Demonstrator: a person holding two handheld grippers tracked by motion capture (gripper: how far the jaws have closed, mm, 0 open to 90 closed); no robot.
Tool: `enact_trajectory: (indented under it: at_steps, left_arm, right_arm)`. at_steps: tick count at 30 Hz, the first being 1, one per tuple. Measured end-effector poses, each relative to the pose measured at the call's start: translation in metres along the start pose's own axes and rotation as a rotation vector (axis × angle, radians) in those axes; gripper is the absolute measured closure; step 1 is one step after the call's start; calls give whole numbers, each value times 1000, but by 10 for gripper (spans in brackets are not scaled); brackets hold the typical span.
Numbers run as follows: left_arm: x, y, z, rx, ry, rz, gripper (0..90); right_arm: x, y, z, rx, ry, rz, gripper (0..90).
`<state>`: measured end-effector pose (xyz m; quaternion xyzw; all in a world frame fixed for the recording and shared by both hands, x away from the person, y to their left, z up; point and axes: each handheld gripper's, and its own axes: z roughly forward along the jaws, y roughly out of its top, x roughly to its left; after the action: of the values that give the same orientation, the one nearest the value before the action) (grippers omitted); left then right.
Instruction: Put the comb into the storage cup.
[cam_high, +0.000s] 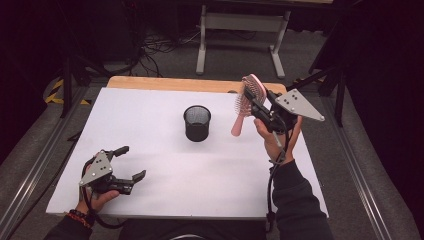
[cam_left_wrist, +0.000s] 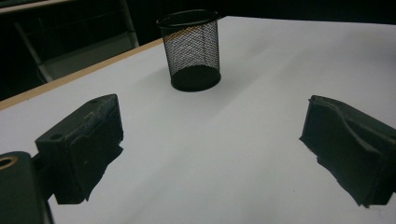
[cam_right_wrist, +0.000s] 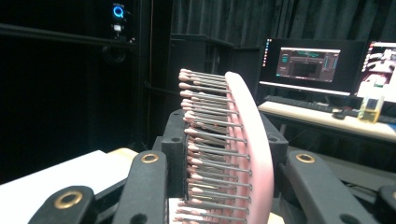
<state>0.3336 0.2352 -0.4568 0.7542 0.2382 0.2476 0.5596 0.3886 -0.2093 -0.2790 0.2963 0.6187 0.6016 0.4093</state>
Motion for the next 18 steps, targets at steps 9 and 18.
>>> enact_trajectory:
  at_steps: [9, 18]
  left_arm:
    - [-7, 3, -1, -4, -4, 23, 66]
    - [-9, 2, 2, 19, -8, 38, 59]
  right_arm:
    - [17, 5, 14, 11, -5, -6, 641]
    - [26, 9, 26, 5, -17, -33, 641]
